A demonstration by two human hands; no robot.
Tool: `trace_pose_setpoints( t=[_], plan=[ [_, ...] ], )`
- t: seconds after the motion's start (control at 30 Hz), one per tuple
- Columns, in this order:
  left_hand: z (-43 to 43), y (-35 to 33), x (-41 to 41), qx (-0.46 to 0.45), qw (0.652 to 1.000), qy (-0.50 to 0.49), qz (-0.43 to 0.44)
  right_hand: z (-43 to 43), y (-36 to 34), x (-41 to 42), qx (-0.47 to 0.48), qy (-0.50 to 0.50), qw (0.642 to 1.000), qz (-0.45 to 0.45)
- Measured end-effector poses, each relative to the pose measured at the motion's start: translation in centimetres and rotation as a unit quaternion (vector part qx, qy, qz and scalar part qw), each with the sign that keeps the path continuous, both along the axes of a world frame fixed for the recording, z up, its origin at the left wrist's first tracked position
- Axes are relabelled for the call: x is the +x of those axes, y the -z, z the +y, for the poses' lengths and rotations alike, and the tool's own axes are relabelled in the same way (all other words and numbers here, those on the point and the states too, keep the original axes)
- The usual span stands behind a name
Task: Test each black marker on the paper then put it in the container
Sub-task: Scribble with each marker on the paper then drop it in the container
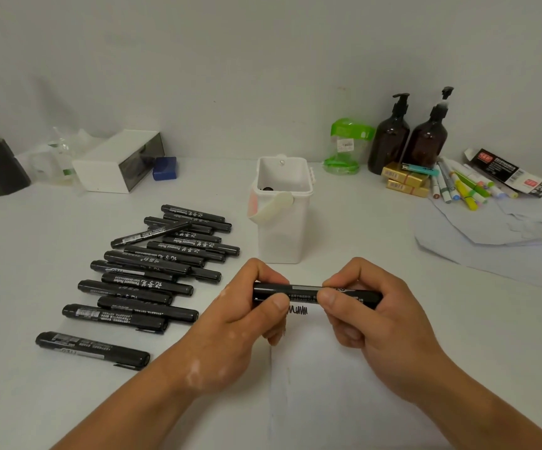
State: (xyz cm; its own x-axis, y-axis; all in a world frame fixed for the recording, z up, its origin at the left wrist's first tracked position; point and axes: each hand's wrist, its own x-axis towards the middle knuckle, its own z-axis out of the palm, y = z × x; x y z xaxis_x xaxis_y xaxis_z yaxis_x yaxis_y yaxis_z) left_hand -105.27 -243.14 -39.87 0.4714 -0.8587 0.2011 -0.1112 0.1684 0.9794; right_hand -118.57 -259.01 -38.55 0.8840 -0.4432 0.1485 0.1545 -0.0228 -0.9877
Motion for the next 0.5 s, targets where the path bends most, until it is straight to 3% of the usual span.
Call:
trace_pose_setpoints(
  t=[0.23, 0.33, 0.5],
  plan=[
    [-0.6, -0.3, 0.4, -0.072, 0.996, -0.029, 0.051, -0.4, -0.1, 0.5, 0.085, -0.015, 0.996, -0.009],
    [-0.8, -0.5, 0.1, -0.076, 0.994, -0.039, 0.070, 0.0, -0.1, 0.2, 0.037, -0.028, 0.999, 0.011],
    [-0.7, -0.8, -0.1, -0.057, 0.997, -0.035, 0.027, 1.0, -0.4, 0.3, -0.101, -0.027, 0.993, 0.047]
  ],
)
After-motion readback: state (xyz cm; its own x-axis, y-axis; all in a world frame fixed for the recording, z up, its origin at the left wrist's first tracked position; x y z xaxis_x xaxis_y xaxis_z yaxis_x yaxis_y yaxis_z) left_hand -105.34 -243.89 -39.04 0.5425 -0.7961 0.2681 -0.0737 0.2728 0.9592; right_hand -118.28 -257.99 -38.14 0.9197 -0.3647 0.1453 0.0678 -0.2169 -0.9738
